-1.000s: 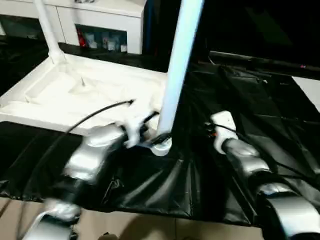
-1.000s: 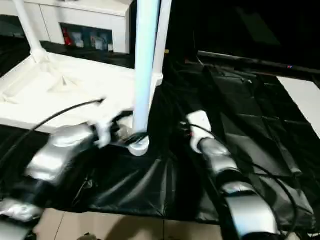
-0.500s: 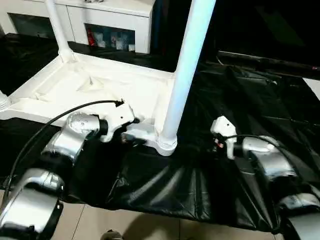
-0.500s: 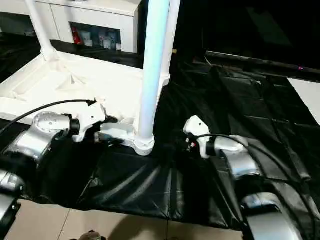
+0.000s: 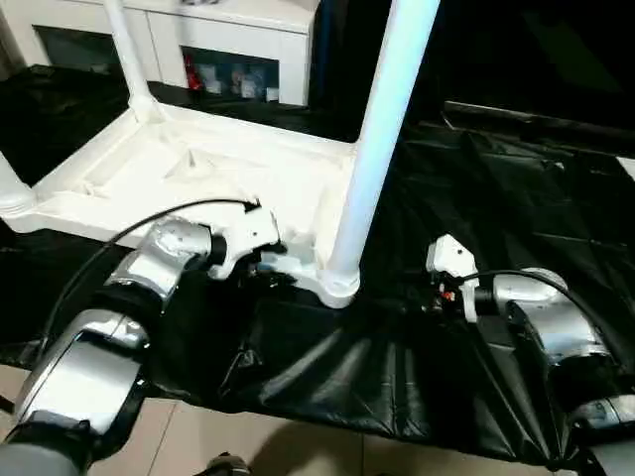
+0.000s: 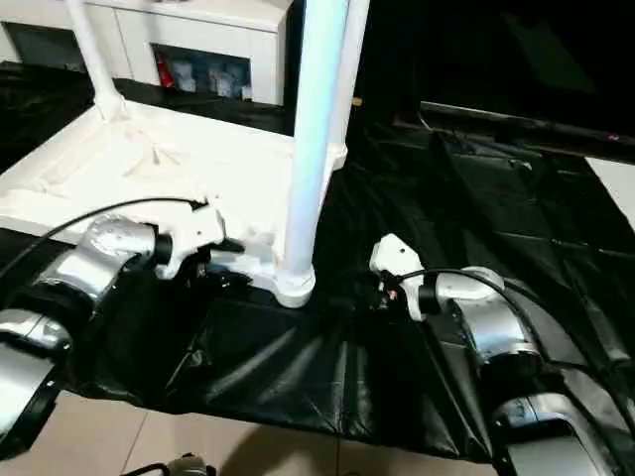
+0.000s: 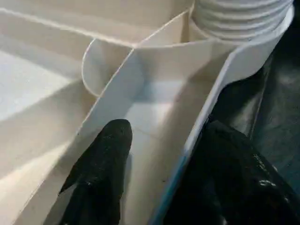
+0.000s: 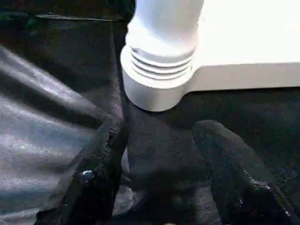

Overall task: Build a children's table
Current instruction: Rotate table base

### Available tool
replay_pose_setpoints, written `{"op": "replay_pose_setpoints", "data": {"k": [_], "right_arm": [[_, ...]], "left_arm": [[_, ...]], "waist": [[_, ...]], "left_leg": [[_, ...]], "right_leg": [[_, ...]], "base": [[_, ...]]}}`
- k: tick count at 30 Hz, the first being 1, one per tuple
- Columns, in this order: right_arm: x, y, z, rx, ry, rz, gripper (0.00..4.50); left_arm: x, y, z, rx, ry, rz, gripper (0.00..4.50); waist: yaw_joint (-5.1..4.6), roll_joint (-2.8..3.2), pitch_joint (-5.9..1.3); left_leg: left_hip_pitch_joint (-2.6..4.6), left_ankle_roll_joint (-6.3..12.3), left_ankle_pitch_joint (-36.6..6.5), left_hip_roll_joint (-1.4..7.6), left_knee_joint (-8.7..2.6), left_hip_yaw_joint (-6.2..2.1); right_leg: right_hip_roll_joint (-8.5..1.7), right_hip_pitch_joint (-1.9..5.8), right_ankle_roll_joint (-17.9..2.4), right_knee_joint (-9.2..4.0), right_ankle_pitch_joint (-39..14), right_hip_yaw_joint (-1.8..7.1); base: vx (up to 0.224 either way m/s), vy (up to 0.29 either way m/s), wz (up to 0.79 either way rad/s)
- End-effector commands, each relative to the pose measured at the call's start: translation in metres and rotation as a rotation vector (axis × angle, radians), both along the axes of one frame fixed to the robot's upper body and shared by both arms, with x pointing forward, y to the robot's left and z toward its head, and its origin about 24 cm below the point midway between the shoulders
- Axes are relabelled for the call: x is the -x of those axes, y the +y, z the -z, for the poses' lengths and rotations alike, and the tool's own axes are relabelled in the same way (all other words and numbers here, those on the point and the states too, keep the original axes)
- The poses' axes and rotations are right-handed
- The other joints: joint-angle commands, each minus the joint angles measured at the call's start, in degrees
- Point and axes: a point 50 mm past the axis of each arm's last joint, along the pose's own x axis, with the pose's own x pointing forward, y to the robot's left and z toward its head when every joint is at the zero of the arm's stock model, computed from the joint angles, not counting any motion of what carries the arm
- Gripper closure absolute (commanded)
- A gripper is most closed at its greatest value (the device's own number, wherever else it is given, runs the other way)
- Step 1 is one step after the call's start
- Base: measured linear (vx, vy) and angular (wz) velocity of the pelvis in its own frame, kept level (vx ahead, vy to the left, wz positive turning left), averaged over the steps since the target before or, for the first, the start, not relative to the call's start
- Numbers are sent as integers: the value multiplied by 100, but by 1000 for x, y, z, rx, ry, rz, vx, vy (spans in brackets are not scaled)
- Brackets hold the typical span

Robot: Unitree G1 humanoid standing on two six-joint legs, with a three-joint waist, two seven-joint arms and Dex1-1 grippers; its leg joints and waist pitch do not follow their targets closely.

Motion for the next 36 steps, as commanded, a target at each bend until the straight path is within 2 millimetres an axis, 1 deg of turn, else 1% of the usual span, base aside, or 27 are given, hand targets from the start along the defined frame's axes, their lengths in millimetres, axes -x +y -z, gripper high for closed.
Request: {"op": "replay_pose_setpoints", "data": {"k": [1,2,3,4,7,8,9,11,12,13,14,15,17,18,19,20,22,23,24,26,29,30,31,33,34,35,36], "right_arm": [[2,-5,-3,14,-1,0,184],[2,-5,-3,16,0,-1,184],[3,-5,-3,17,1,-2,184],[3,-5,-3,19,1,-3,184],[4,-5,-3,23,2,-7,184],[4,-5,-3,24,2,-8,184],[4,-5,-3,25,2,-9,184],[3,-5,-4,31,-1,-10,184],[3,-5,-4,34,-2,-9,184],[2,-6,-5,41,-6,-8,184],[2,-6,-5,46,-8,-8,184],[1,-7,-5,54,-12,-8,184],[-1,-8,-6,58,-14,-7,184],[-1,-8,-7,59,-15,-6,184],[-2,-8,-7,60,-17,-7,184],[-2,-8,-8,65,-19,-8,184],[-2,-9,-8,72,-24,-9,184],[-3,-9,-8,72,-26,-9,184],[-3,-8,-8,70,-28,-7,184],[-3,-8,-8,63,-31,-4,184],[-2,-7,-7,59,-30,-4,184],[-1,-7,-6,59,-28,-3,184],[-1,-6,-5,57,-26,-3,184],[0,-4,-4,53,-22,-4,184],[0,-2,-3,45,-22,1,184],[0,-1,-3,43,-23,4,184],[0,0,-3,36,-25,10,184]], "left_arm": [[-4,-5,-6,-33,-15,31,205],[-3,-5,-5,-49,6,37,209],[-3,-4,-4,-59,15,40,209],[-3,-4,-3,-75,27,39,246],[-2,-3,-2,-87,70,43,251],[-2,-3,-2,-84,89,49,259],[-2,-4,-2,-78,110,53,290],[1,-6,-4,-68,206,95,295],[2,-7,-5,-66,224,110,296],[2,-8,-6,-61,233,120,304],[2,-9,-7,-58,233,124,318],[1,-12,-8,-52,233,121,337],[0,-14,-9,-46,239,115,337],[0,-15,-10,-42,246,110,350],[-1,-15,-10,-38,253,97,350],[-1,-16,-10,-38,263,81,364],[-1,-16,-8,-45,280,64,373],[-1,-16,-6,-53,288,44,379],[-1,-17,-4,-53,293,13,387],[-2,-18,-2,-37,286,-37,397],[-4,-23,0,12,245,-87,405],[-5,-24,1,21,214,-120,414],[-5,-27,3,33,189,-144,418],[-2,-29,5,55,190,-140,425],[2,-33,8,76,194,-126,428],[3,-33,8,78,193,-125,432],[6,-36,10,89,187,-119,437]], "waist": [[21,126,-445],[23,114,-442],[21,119,-445],[25,129,-445],[25,111,-440],[30,119,-441],[30,96,-445],[28,114,-446],[35,96,-451],[35,97,-445],[36,94,-449],[38,105,-457],[39,100,-460],[39,104,-455],[36,108,-457],[31,104,-456],[30,105,-445],[24,109,-446],[19,125,-443],[1,112,-440],[-10,105,-440],[-13,109,-441],[-26,98,-442],[-53,99,-443],[-52,102,-450],[-63,89,-456],[-75,106,-451]], "left_leg": [[34,16,-1534,-107,-372,69],[28,9,-1540,-100,-374,69],[25,12,-1530,-104,-375,66],[29,5,-1537,-101,-375,64],[23,15,-1528,-108,-375,68],[27,17,-1520,-100,-375,68],[26,26,-1494,-99,-372,73],[19,26,-1448,-104,-373,74],[13,42,-1362,-102,-373,74],[10,45,-1337,-102,-373,78],[5,61,-1316,-99,-366,80],[6,74,-1309,-100,-360,81],[2,104,-1296,-105,-355,84],[4,118,-1299,-103,-359,82],[7,120,-1300,-104,-359,84],[8,117,-1305,-106,-354,89],[12,122,-1356,-107,-361,88],[8,113,-1368,-108,-365,86],[11,112,-1380,-105,-366,78],[11,116,-1433,-113,-364,85],[-13,131,-1397,-120,-370,67],[-13,133,-1401,-123,-369,65],[-21,137,-1395,-124,-366,63],[-35,169,-1323,-125,-373,58],[-20,179,-1302,-127,-369,66],[-33,194,-1214,-114,-369,60],[-20,220,-1203,-112,-369,73]], "right_leg": [[-242,357,-1313,-428,-939,150],[-247,362,-1325,-425,-950,154],[-248,363,-1325,-421,-956,150],[-249,359,-1331,-418,-963,149],[-249,366,-1324,-428,-1004,149],[-256,360,-1336,-425,-1020,153],[-258,362,-1363,-426,-981,153],[-253,362,-1387,-416,-933,151],[-255,373,-1414,-410,-847,151],[-253,371,-1437,-405,-797,152],[-256,377,-1486,-392,-679,152],[-257,380,-1520,-380,-601,150],[-252,385,-1543,-378,-532,147],[-252,384,-1539,-383,-547,145],[-253,386,-1540,-385,-552,145],[-252,385,-1555,-383,-543,148],[-254,380,-1531,-405,-674,147],[-258,390,-1508,-413,-739,149],[-261,386,-1511,-413,-753,148],[-251,389,-1502,-424,-803,149],[-259,409,-1437,-439,-944,139],[-255,406,-1420,-445,-963,137],[-253,413,-1403,-445,-957,135],[-249,415,-1374,-447,-945,128],[-247,403,-1371,-454,-956,130],[-257,413,-1419,-426,-834,134],[-245,387,-1443,-441,-792,136]], "base": [[0,0,0],[0,0,0],[0,0,0],[0,0,0],[0,0,0],[0,0,0],[0,0,0],[0,0,0],[0,0,0],[0,0,0],[0,0,0],[0,0,0],[0,0,0],[0,0,0],[0,0,0],[0,0,0],[0,0,0],[0,0,0],[0,0,0],[0,0,0],[0,0,0],[0,0,0],[0,0,0],[0,0,0],[0,0,0],[0,0,0],[0,0,0]]}}
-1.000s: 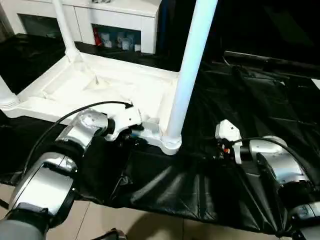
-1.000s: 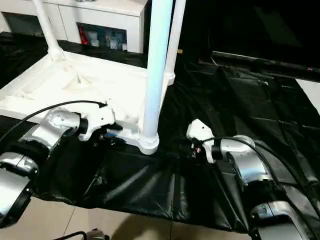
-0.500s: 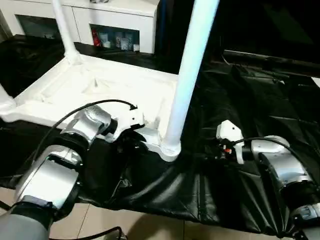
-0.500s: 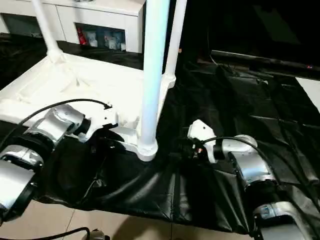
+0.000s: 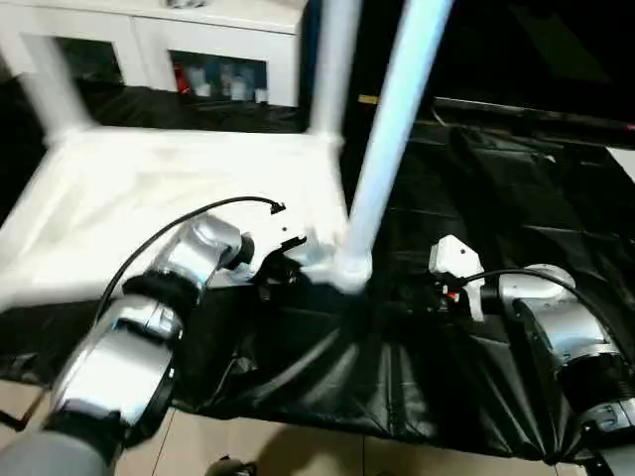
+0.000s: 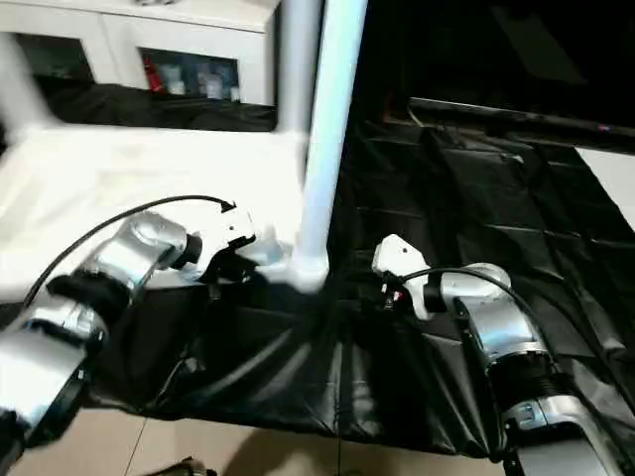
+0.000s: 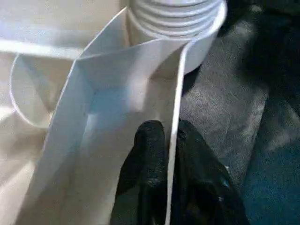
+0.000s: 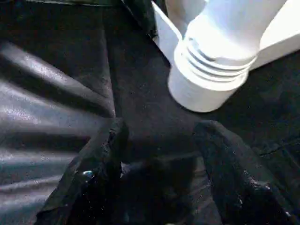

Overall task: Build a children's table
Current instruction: Rotate table base, then rotate leg to tighten

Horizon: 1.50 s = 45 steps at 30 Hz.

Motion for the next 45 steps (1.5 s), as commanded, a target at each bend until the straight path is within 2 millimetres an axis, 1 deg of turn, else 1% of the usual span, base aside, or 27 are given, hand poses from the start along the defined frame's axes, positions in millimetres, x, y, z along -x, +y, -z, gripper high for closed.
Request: {"op": "replay_pose_setpoints", "data": {"k": [1,3,5,8,9,10,13,14,16,19,20,24,25,27,28,29,30,31,32,33,35,37,38,39,40,42,45], "right_arm": [[0,4,-2,-13,-16,0,184],[1,6,-1,-16,-14,-5,184],[1,7,-1,-16,-13,-7,184],[0,7,-2,-37,-18,4,184],[0,7,-3,-38,-22,6,184],[0,7,-3,-38,-22,5,184],[0,8,-3,-34,-24,3,184],[0,8,-3,-35,-24,1,184],[0,9,-3,-35,-28,0,184],[-1,9,-5,-41,-44,2,184],[-2,9,-7,-48,-50,6,184],[-4,10,-10,-61,-70,13,184],[-4,10,-10,-64,-73,15,184],[-7,10,-13,-86,-85,28,184],[-9,11,-18,-140,-72,42,184],[-10,11,-19,-153,-67,49,166],[-10,11,-19,-159,-65,53,166],[-12,13,-20,-174,-64,59,166],[-12,17,-22,-198,-56,52,153],[-12,22,-23,-219,-47,37,153],[-13,28,-22,-210,-53,22,133],[-13,29,-22,-203,-59,21,115],[-16,32,-21,-181,-90,39,115],[-20,34,-20,-168,-104,62,103],[-23,36,-19,-155,-115,84,103],[-24,36,-19,-155,-112,85,103],[-27,40,-17,-121,-111,74,103]], "left_arm": [[8,-3,8,54,-11,-13,442],[11,-6,9,82,-57,19,442],[12,-8,9,105,-88,36,442],[13,-5,9,156,-70,6,442],[14,0,9,146,-55,-4,418],[14,1,9,144,-56,-5,418],[14,7,10,107,-71,-24,418],[15,13,13,65,-82,-35,418],[16,16,16,54,-75,-39,418],[17,19,17,65,-66,-34,418],[18,20,18,70,-54,-31,432],[20,23,19,66,-37,-28,432],[20,23,19,66,-36,-28,432],[21,25,20,63,-20,-24,432],[23,27,21,57,2,-10,432],[23,27,21,56,6,-5,438],[24,27,21,56,9,-2,438],[24,26,21,54,7,5,438],[24,26,20,59,3,11,450],[24,25,19,63,-6,18,450],[24,23,17,69,-29,41,450],[25,22,17,72,-37,51,450],[26,20,16,84,-36,61,450],[27,18,15,94,-40,78,450],[29,15,14,108,-45,97,450],[29,15,13,113,-47,101,450],[33,15,13,119,-35,116,450]], "waist": [[27,21,-425],[24,7,-420],[46,35,-412],[64,46,-409],[62,31,-409],[61,37,-410],[52,39,-414],[54,40,-418],[45,38,-407],[11,31,-394],[-10,23,-390],[-53,11,-393],[-58,13,-394],[-62,19,-398],[-71,-22,-396],[-72,-4,-403],[-78,5,-400],[-77,7,-405],[-84,-19,-405],[-86,-5,-408],[-97,-16,-406],[-95,-3,-408],[-95,-13,-406],[-101,-17,-405],[-113,-36,-401],[-109,-12,-395],[-90,-26,-393]], "left_leg": [[-21,236,-1208,-105,-346,68],[-5,245,-1303,-100,-353,78],[7,248,-1365,-104,-357,78],[24,193,-1494,-98,-373,80],[22,178,-1502,-93,-377,78],[11,171,-1473,-88,-384,66],[8,187,-1405,-108,-369,80],[6,190,-1382,-99,-373,76],[-4,189,-1398,-104,-380,75],[-7,153,-1528,-112,-395,69],[-4,151,-1568,-114,-397,70],[-17,178,-1463,-115,-395,70],[-23,177,-1444,-113,-397,68],[-11,183,-1413,-109,-395,73],[-16,196,-1410,-113,-393,80],[-19,209,-1375,-105,-397,71],[-14,213,-1373,-105,-398,73],[-12,211,-1356,-103,-392,76],[-14,225,-1300,-103,-391,81],[-21,221,-1277,-100,-393,72],[-14,239,-1269,-98,-390,85],[-10,216,-1258,-94,-394,84],[-4,190,-1248,-91,-396,88],[-14,162,-1236,-86,-400,81],[-3,131,-1242,-94,-405,92],[18,130,-1291,-95,-398,102],[4,144,-1270,-84,-409,97]], "right_leg": [[-246,393,-1468,-406,-736,138],[-246,381,-1417,-431,-911,134],[-247,360,-1364,-448,-1057,139],[-248,343,-1262,-465,-1276,146],[-249,344,-1236,-461,-1289,148],[-259,354,-1234,-448,-1266,147],[-248,347,-1222,-454,-1198,149],[-251,346,-1231,-449,-1148,150],[-242,346,-1198,-452,-1194,143],[-253,341,-1074,-492,-1574,140],[-253,332,-1023,-509,-1717,139],[-259,330,-971,-517,-1800,142],[-259,334,-970,-513,-1789,140],[-254,321,-1011,-506,-1695,143],[-248,325,-1019,-508,-1681,144],[-257,331,-1052,-484,-1610,146],[-252,327,-1081,-486,-1571,143],[-254,326,-1100,-480,-1521,146],[-247,330,-1134,-468,-1414,149],[-255,342,-1157,-452,-1370,147],[-252,329,-1159,-460,-1343,147],[-262,324,-1160,-460,-1334,151],[-267,320,-1163,-459,-1325,154],[-277,319,-1165,-448,-1341,153],[-271,310,-1149,-466,-1432,151],[-269,296,-1131,-474,-1520,164],[-272,308,-1126,-453,-1436,165]], "base": [[0,0,0],[0,0,0],[0,0,0],[0,0,0],[0,0,0],[0,0,0],[0,0,0],[0,0,0],[0,0,0],[0,0,0],[0,0,0],[0,0,0],[0,0,0],[0,0,0],[0,0,0],[0,0,0],[0,0,0],[0,0,0],[0,0,0],[0,0,0],[0,0,0],[0,0,0],[0,0,0],[0,0,0],[0,0,0],[0,0,0],[0,0,0]]}}
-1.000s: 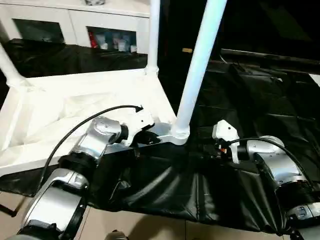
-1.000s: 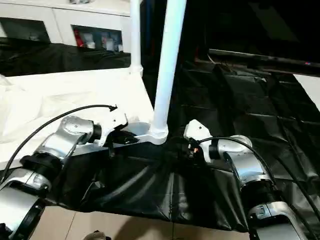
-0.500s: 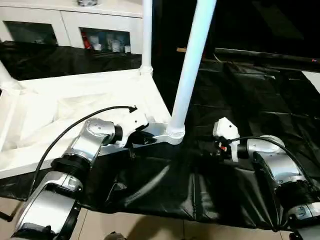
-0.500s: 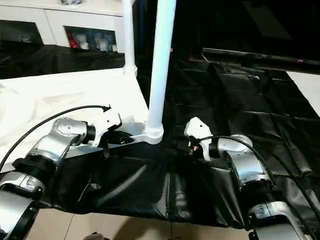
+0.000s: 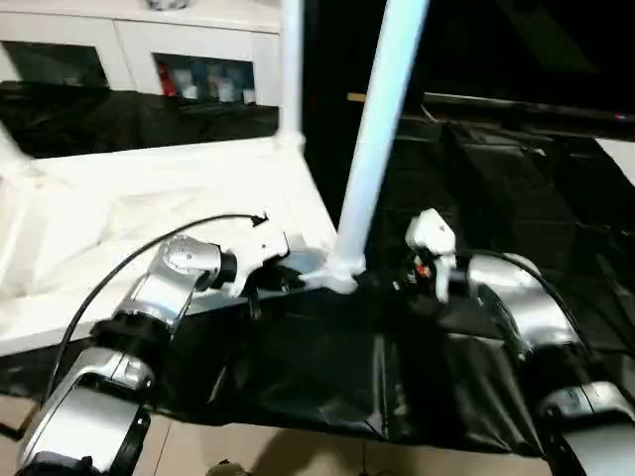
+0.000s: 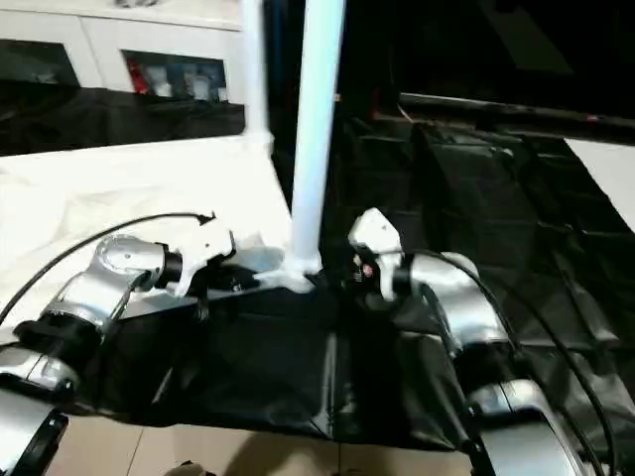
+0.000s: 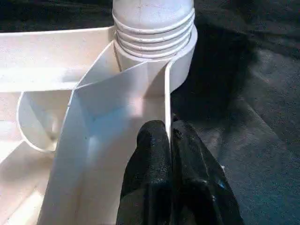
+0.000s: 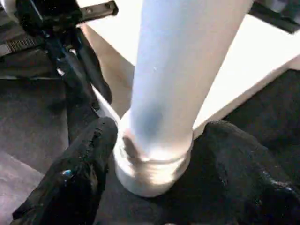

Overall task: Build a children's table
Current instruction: Rotate leg to tighten

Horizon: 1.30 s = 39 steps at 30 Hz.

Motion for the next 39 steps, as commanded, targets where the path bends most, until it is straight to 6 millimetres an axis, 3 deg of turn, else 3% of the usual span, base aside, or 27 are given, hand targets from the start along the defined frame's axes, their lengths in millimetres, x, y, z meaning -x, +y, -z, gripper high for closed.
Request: {"op": "replay_pose_setpoints", "data": {"k": [1,7,16,24,29,31,35,39], "right_arm": [[-4,0,-2,26,-10,12,103],[-6,7,-1,13,2,-18,103],[-8,18,2,-1,28,-58,190],[-7,22,7,17,54,-90,237],[-7,23,8,7,62,-90,237],[-7,24,8,-8,78,-94,172],[-5,25,9,-24,116,-122,137],[-8,26,12,21,60,-76,137]], "left_arm": [[7,0,9,8,42,21,450],[8,1,9,10,41,10,450],[9,5,9,15,47,-10,450],[9,7,9,6,47,-21,450],[8,8,9,3,46,-24,450],[8,8,9,2,46,-25,450],[7,8,8,1,45,-26,450],[6,7,8,1,44,-27,450]], "waist": [[15,-50,-387],[11,-73,-386],[-7,-95,-395],[-33,-96,-393],[-38,-93,-400],[-38,-97,-398],[-32,-90,-402],[-34,-83,-406]], "left_leg": [[-14,139,-1265,-90,-368,92],[-31,149,-1260,-89,-373,86],[-25,173,-1147,-86,-367,95],[-19,134,-1255,-85,-375,91],[-19,145,-1237,-86,-373,90],[-17,150,-1250,-87,-373,91],[-13,157,-1258,-80,-374,90],[-11,109,-1245,-85,-372,91]], "right_leg": [[-263,311,-1128,-440,-1444,164],[-270,323,-1061,-437,-1526,161],[-263,320,-1133,-409,-1291,165],[-269,312,-1085,-431,-1494,167],[-261,316,-1136,-419,-1380,165],[-258,318,-1139,-420,-1386,164],[-261,320,-1161,-418,-1371,163],[-272,312,-1178,-418,-1369,167]], "base": [[0,0,0],[0,0,0],[0,0,0],[0,0,0],[0,0,0],[0,0,0],[0,0,0],[0,0,0]]}}
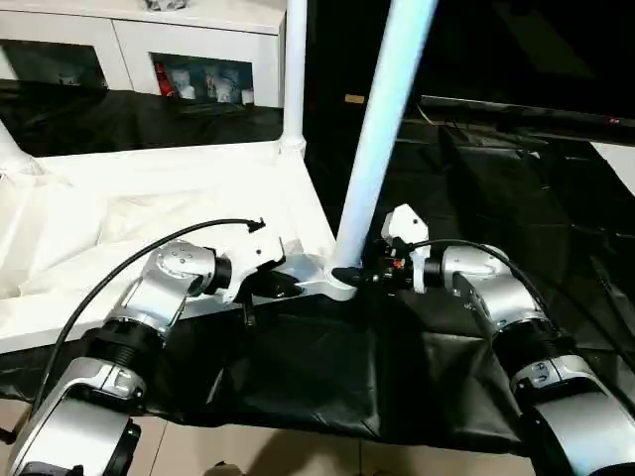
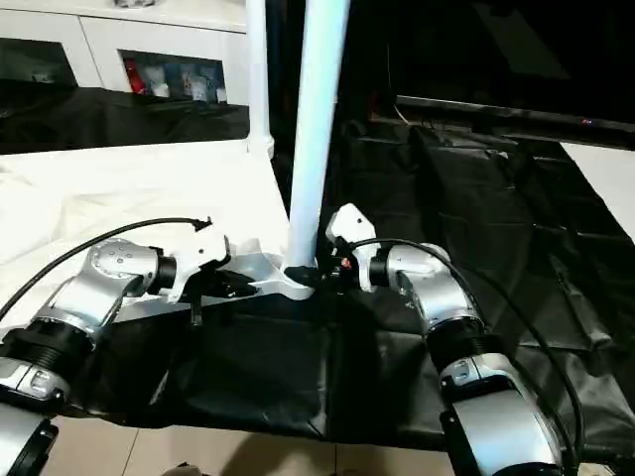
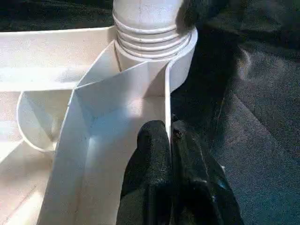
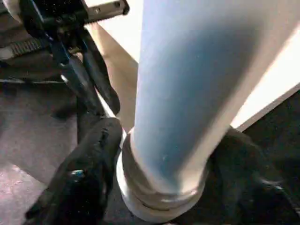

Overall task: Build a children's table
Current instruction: Rotate leg to tighten

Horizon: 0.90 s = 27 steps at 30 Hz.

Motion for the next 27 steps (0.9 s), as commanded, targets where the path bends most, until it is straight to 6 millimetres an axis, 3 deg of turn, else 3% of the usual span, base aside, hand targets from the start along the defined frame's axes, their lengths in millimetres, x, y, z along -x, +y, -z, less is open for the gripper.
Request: {"op": "replay_pose_setpoints", "data": {"k": [1,14,16,27], "right_arm": [[0,3,4,44,5,-14,137],[-2,5,6,31,0,13,137],[-2,5,6,26,6,12,171],[1,5,15,10,13,52,188]], "left_arm": [[3,1,9,10,35,-15,450],[2,4,8,2,33,-23,450],[2,4,9,2,33,-24,450],[7,4,15,34,40,-59,450]], "waist": [[37,-12,-380],[36,-10,-372],[29,-29,-372],[-6,-42,-360]], "left_leg": [[-11,108,-1252,-84,-363,86],[-12,107,-1364,-79,-371,81],[-15,112,-1358,-79,-372,81],[-21,131,-1355,-84,-376,83]], "right_leg": [[-262,308,-1188,-419,-1351,163],[-272,306,-1162,-430,-1480,165],[-268,308,-1150,-430,-1498,165],[-268,297,-1080,-445,-1658,166]], "base": [[0,0,0],[0,0,0],[0,0,0],[0,0,0]]}}
